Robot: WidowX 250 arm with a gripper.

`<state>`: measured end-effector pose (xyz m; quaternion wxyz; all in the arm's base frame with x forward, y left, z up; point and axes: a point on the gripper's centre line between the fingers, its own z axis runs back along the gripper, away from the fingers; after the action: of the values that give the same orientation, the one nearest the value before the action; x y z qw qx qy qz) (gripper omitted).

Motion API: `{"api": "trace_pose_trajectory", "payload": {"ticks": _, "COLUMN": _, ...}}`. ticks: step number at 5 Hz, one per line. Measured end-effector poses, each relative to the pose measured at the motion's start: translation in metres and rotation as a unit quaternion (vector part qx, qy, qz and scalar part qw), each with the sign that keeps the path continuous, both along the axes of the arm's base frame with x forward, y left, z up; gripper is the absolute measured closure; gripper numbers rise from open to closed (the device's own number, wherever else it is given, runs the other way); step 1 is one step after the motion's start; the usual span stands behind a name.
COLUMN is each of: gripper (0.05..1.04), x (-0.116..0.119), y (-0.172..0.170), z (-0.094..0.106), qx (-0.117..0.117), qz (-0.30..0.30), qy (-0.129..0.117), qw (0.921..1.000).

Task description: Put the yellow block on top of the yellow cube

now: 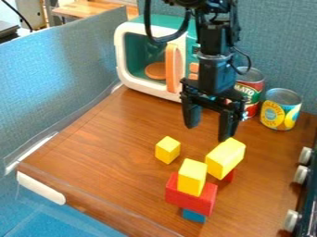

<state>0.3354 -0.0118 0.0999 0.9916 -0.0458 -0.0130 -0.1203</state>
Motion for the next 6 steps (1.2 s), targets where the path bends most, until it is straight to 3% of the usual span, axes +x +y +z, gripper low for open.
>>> {"api": "trace_pose_trajectory", "payload": {"ticks": 1, "gripper": 0.083, "x": 0.000, "y": -0.005, "z": -0.006, "qx": -0.001, "qz": -0.006, "qy": 0.007, "qw": 1.0000}}
{"api": "trace_pose_trajectory", "payload": {"ticks": 2, "gripper": 0.083, "x": 0.001, "y": -0.011, "z": -0.019, "qx": 0.014, "qz": -0.016, "qy": 0.025, "qw": 0.9995}}
{"api": "trace_pose_trajectory", "payload": {"ticks": 3, "gripper": 0.083, "x": 0.004, "y": -0.018, "z": -0.020, "qx": 0.028, "qz": -0.024, "qy": 0.018, "qw": 0.9992}}
{"api": "trace_pose_trajectory", "payload": {"ticks": 5, "gripper": 0.083, "x": 0.008, "y": -0.021, "z": -0.035, "qx": 0.033, "qz": -0.027, "qy": 0.021, "qw": 0.9989}}
{"api": "trace_pose_trajectory", "payload": {"ticks": 6, "gripper": 0.134, "x": 0.010, "y": -0.023, "z": -0.046, "qx": 0.029, "qz": -0.021, "qy": 0.031, "qw": 0.9989}}
